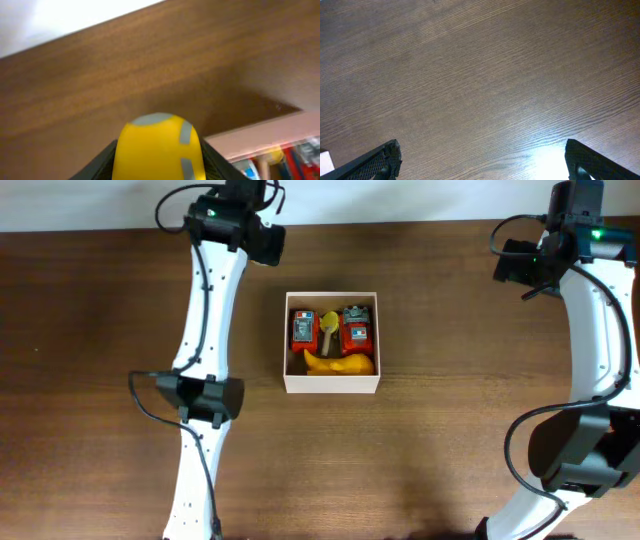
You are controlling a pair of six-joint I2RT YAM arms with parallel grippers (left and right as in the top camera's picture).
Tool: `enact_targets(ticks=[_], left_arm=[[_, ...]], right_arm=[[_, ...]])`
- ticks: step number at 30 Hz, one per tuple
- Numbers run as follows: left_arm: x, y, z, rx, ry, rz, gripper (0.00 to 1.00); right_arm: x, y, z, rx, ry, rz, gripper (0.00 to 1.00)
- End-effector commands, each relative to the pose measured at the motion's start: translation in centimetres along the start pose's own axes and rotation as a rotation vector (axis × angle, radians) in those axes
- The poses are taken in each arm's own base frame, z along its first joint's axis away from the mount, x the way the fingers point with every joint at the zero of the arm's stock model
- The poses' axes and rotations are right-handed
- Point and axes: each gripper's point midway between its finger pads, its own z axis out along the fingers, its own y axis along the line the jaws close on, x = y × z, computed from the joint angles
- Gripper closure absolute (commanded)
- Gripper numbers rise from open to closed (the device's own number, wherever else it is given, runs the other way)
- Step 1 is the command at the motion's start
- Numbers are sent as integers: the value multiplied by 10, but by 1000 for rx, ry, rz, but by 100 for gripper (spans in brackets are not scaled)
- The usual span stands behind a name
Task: Pack container
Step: 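Carry the yellow ball with the left gripper over the box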
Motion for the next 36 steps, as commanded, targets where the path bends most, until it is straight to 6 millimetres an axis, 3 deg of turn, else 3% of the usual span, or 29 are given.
enact_targets(ticks=[1,8,14,20,27,31,36], left_arm=[[-19,-9,-64,1,-102,14,85],[2,-45,-95,42,-43,72,85],[14,-90,-100,97,-5,146,86],[17,-115,-102,122,-2,190,86],[31,-117,-83,123,85,198,86],[52,-120,-60,128,192,195,86],[81,-139,-40,229,321,189,87]], right_arm=[[0,-3,2,12,3,15,1],[0,-3,2,12,3,15,1],[0,-3,2,11,3,15,1],[0,-3,2,11,3,15,1],[0,-3,2,11,3,15,1],[0,-3,2,11,3,15,1],[0,-3,2,11,3,15,1]])
